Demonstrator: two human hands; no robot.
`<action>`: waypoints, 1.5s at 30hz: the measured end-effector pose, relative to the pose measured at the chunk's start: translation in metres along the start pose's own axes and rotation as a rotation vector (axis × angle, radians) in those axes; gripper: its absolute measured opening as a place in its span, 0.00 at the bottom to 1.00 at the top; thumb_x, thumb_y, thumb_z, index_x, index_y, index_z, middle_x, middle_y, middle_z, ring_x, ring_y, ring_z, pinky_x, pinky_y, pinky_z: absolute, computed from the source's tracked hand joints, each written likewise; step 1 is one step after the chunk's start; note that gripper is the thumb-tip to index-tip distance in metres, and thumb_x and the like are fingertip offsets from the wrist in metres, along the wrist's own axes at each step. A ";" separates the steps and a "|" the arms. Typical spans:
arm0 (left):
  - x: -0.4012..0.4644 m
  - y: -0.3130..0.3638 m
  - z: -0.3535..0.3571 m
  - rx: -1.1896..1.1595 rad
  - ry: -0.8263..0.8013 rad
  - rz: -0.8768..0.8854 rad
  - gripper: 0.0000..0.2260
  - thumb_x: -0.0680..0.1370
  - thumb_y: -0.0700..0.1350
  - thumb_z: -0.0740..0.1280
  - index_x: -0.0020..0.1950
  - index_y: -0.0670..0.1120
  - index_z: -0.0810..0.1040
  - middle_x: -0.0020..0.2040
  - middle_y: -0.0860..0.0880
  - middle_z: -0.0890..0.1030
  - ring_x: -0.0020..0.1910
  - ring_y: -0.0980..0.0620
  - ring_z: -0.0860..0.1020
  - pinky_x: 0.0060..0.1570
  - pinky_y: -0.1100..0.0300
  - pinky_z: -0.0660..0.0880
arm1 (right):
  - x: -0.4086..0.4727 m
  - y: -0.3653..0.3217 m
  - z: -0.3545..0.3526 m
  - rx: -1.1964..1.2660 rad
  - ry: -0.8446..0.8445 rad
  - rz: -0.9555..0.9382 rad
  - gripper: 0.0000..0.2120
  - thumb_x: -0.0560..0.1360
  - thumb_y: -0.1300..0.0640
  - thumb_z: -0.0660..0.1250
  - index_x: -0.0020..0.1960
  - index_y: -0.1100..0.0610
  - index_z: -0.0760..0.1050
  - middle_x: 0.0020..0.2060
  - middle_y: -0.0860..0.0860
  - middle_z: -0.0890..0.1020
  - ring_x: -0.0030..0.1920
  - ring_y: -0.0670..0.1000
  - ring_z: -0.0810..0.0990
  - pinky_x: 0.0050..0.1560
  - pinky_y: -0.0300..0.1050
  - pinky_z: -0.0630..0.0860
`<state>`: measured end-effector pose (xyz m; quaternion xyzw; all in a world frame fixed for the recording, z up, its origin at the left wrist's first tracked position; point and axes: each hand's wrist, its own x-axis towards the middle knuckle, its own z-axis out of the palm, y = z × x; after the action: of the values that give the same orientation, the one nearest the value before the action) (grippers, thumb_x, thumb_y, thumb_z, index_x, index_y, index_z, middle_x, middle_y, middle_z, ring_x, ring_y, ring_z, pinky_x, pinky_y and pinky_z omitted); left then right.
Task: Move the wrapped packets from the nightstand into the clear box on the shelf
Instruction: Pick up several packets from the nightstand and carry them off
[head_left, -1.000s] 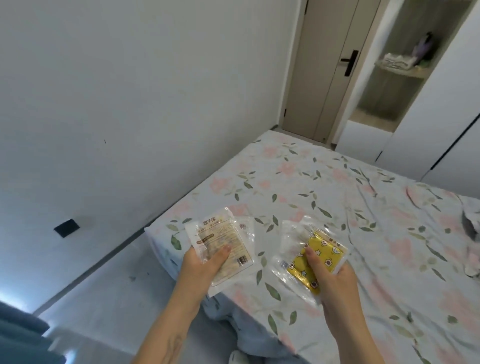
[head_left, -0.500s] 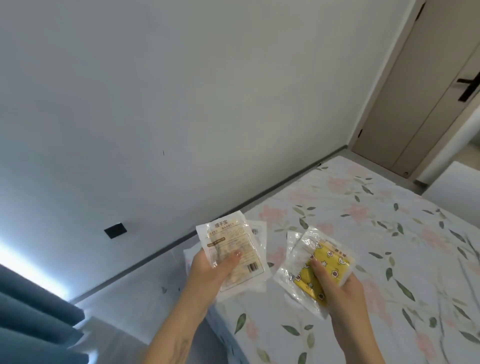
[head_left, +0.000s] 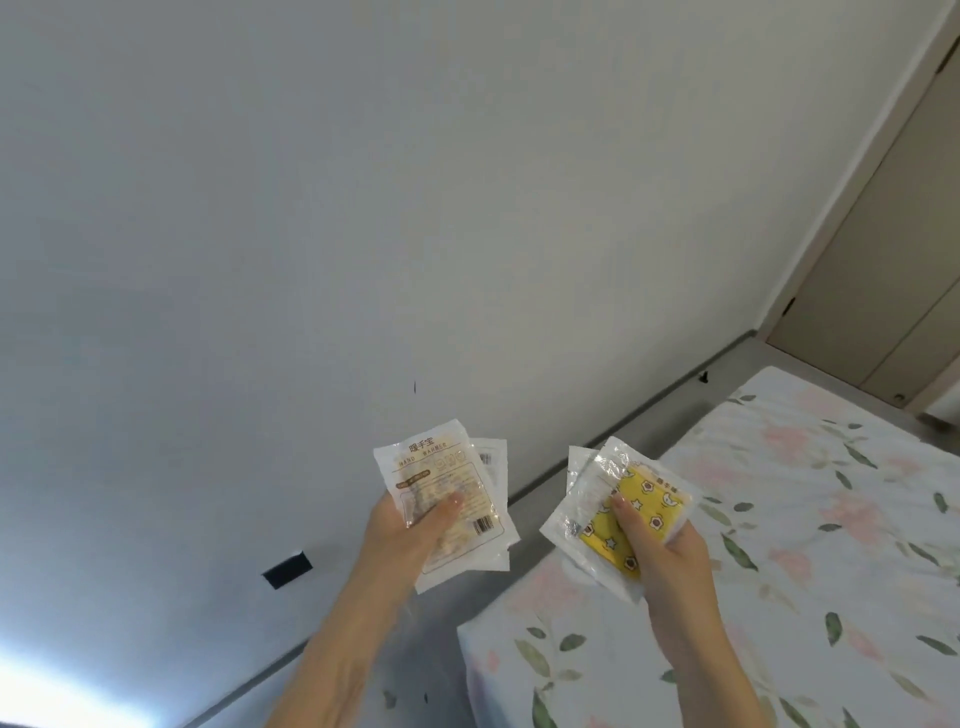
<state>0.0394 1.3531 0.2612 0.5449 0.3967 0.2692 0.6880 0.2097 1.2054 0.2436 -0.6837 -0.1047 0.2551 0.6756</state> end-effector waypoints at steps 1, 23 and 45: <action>0.012 0.008 -0.012 0.015 -0.012 -0.005 0.06 0.75 0.40 0.70 0.50 0.50 0.80 0.43 0.54 0.86 0.40 0.56 0.85 0.34 0.67 0.78 | 0.006 -0.004 0.017 0.002 0.007 -0.004 0.07 0.75 0.55 0.69 0.53 0.54 0.79 0.44 0.50 0.85 0.44 0.51 0.84 0.40 0.41 0.75; 0.255 0.090 0.044 0.038 -0.339 0.069 0.08 0.75 0.41 0.71 0.53 0.48 0.81 0.46 0.52 0.86 0.45 0.53 0.85 0.41 0.63 0.79 | 0.161 -0.061 0.063 -0.025 0.404 -0.057 0.06 0.75 0.53 0.70 0.51 0.51 0.78 0.44 0.48 0.84 0.45 0.49 0.82 0.38 0.42 0.73; 0.582 0.154 0.401 0.095 -0.619 -0.017 0.07 0.75 0.40 0.70 0.52 0.48 0.81 0.45 0.51 0.86 0.43 0.54 0.85 0.36 0.65 0.79 | 0.540 -0.161 -0.072 0.048 0.648 -0.044 0.06 0.74 0.53 0.70 0.51 0.48 0.78 0.43 0.46 0.84 0.45 0.48 0.83 0.37 0.38 0.75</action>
<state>0.7002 1.6450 0.2991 0.6290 0.1850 0.0658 0.7522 0.7351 1.4169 0.2856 -0.7108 0.1071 0.0120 0.6951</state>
